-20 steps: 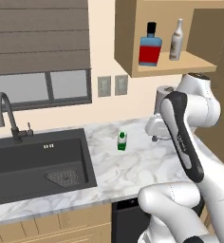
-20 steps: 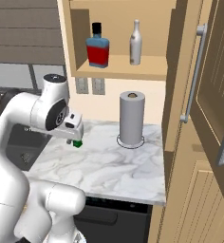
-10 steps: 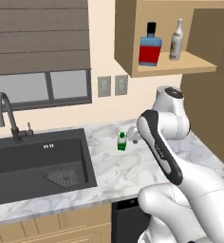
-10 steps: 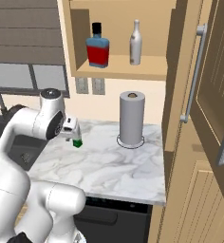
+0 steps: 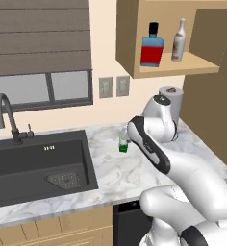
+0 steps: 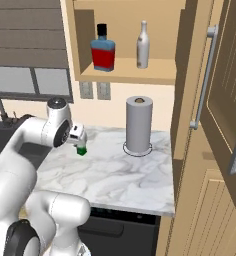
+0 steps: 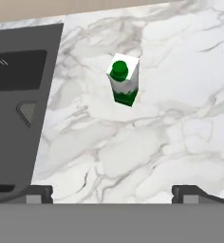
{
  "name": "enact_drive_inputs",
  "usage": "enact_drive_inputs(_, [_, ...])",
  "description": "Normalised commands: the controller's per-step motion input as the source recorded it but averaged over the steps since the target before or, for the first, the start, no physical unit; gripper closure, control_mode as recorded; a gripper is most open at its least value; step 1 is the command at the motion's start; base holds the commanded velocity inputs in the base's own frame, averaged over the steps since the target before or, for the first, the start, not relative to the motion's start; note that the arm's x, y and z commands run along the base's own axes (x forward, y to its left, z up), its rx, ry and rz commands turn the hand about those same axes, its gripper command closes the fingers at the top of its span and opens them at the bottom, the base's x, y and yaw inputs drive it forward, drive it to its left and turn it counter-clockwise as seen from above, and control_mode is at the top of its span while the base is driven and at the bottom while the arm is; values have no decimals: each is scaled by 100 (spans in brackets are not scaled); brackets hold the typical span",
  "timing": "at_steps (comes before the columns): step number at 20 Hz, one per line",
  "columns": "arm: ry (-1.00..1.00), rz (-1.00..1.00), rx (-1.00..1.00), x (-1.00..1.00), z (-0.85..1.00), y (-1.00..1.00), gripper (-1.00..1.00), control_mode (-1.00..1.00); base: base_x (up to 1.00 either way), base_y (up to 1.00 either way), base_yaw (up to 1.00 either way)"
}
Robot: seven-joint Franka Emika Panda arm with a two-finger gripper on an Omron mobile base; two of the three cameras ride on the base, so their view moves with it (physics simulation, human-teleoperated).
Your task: Sort all alcoholic drinks to one cabinet, and non-alcoholic drinks to the other.
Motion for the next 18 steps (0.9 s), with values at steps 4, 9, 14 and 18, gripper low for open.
enact_drive_inputs(4, [5, -13, 0, 45, -14, 9, -100, -100, 0, 0, 0])
enact_drive_inputs(9, [5, -9, 0, 44, -28, 2, -100, -100, 0, 0, 0])
enact_drive_inputs(14, [3, -6, 0, 41, -37, 1, -100, -100, 0, 0, 0])
enact_drive_inputs(18, [2, -2, -2, 45, -29, 9, -100, -100, 0, 0, 0])
